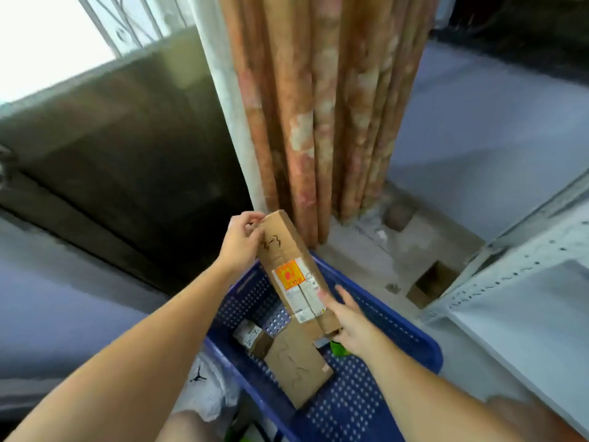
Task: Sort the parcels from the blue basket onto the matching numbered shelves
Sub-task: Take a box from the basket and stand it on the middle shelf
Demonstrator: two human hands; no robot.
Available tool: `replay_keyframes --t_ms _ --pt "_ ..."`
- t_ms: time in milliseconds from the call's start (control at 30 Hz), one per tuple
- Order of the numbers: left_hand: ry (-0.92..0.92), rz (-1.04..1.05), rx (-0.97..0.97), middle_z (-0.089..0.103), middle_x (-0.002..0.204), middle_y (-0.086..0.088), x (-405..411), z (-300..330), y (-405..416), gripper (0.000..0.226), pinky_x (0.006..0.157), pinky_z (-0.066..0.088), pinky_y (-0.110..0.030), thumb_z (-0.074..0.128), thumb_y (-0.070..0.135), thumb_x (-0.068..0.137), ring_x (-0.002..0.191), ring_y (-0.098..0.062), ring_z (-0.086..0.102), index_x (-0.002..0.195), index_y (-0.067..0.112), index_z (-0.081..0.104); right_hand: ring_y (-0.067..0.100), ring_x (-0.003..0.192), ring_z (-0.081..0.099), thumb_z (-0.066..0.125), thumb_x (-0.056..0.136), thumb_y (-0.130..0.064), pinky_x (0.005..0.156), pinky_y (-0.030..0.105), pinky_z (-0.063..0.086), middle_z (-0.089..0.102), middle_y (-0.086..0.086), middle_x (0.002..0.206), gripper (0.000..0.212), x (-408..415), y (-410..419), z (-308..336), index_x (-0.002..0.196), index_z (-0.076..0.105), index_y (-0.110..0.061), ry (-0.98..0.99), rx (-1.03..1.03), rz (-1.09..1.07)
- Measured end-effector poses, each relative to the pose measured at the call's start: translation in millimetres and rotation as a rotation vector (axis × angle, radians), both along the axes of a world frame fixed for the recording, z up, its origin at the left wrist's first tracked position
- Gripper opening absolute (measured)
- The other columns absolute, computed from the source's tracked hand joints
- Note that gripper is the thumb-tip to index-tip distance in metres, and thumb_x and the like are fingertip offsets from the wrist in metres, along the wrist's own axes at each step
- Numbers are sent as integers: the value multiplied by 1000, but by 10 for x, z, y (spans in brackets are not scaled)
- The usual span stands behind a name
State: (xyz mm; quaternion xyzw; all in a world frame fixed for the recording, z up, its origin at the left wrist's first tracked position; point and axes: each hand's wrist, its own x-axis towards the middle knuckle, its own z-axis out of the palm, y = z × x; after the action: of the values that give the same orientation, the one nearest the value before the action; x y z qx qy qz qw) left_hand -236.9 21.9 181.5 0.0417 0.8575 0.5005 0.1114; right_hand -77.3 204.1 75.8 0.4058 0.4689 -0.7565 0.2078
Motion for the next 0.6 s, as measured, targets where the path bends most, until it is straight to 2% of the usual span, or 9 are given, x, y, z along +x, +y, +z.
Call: replay_keyframes --t_ms 67,133,200,267,300,367,400,500,600 --pt "43 -24 51 52 129 -3 -19 807 98 20 81 55 -21 56 14 103 108 -9 62 115 29 62 29 106 71 101 31 -50 91 53 57 67 2 131 136 -20 95 653 150 36 -37 63 79 124" --pt "96 -34 89 54 129 -1 -28 1587 177 24 90 58 -27 59 15 101 109 -7 62 122 27 63 25 102 73 100 36 -47 92 48 58 72 1 121 121 -47 184 1334 142 44 -27 117 122 219" --pt "151 -6 110 50 135 2 -13 2311 252 43 98 55 -30 67 18 97 119 -9 57 137 25 55 21 105 72 99 42 -52 99 48 54 73 -1 118 113 -98 275 2065 139 48 -23 158 168 277" --pt "107 41 209 43 144 3 41 2983 350 68 90 55 -23 75 20 91 125 -9 52 150 20 40 19 108 71 96 45 -61 102 46 53 74 -2 118 109 -189 358 2773 138 54 -23 215 182 294" --pt "53 38 277 45 145 2 92 3283 414 71 86 54 -20 78 21 90 123 -7 55 149 20 39 19 108 71 94 46 -62 102 45 53 75 -1 117 104 -242 399 3149 135 57 -23 254 185 293" --pt "-36 -38 388 61 134 -1 220 3792 566 55 82 54 -17 79 24 88 107 0 67 133 27 48 21 109 71 90 54 -60 100 46 54 76 1 114 88 -346 446 3951 129 62 -23 330 183 290" --pt "-70 -87 414 65 128 0 272 3988 644 56 85 56 -20 81 34 85 103 0 69 130 31 49 21 110 70 87 61 -59 99 48 54 76 2 113 78 -396 483 4315 127 64 -24 378 177 293" --pt "-131 -177 480 64 135 0 323 4473 845 104 105 51 -46 84 67 64 114 -14 68 150 35 33 20 114 68 79 70 -55 101 48 52 75 -1 117 66 -494 653 5158 128 64 -29 513 211 287" --pt "-80 -316 548 66 134 1 386 4896 1003 101 105 50 -50 84 61 69 118 -21 68 152 43 28 18 119 65 82 64 -65 108 52 46 73 -5 121 75 -452 881 5669 129 61 -36 575 295 267"
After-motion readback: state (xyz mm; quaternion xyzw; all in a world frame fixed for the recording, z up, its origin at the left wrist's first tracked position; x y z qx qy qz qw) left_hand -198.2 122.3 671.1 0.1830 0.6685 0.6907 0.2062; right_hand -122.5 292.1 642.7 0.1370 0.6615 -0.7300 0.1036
